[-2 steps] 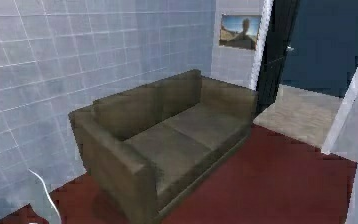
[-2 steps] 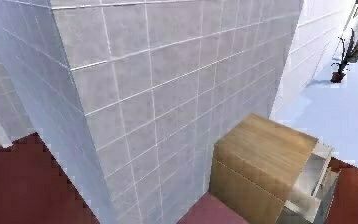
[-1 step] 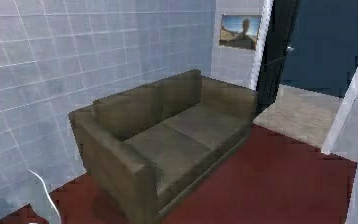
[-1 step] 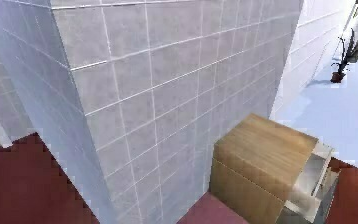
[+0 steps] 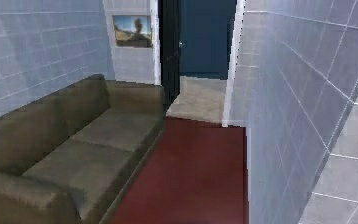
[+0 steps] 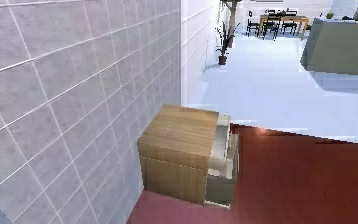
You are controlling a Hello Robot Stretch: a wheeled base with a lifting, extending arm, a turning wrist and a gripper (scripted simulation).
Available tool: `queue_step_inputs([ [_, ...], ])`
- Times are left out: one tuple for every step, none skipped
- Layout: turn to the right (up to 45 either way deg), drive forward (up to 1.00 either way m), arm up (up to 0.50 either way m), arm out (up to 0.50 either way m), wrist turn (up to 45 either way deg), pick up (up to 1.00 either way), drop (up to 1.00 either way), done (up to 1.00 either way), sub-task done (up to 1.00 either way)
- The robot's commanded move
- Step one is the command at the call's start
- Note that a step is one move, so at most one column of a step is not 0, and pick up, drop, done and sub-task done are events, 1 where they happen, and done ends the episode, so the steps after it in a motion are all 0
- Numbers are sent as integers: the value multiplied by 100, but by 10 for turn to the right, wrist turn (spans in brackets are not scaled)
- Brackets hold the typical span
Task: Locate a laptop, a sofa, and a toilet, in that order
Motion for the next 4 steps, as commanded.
queue_step_inputs([
  [0,35,0,0,0,0,0,0,0],
  [60,0,0,0,0,0,0,0,0],
  [0,100,0,0,0,0,0,0,0],
  [0,90,0,0,0,0,0,0,0],
])
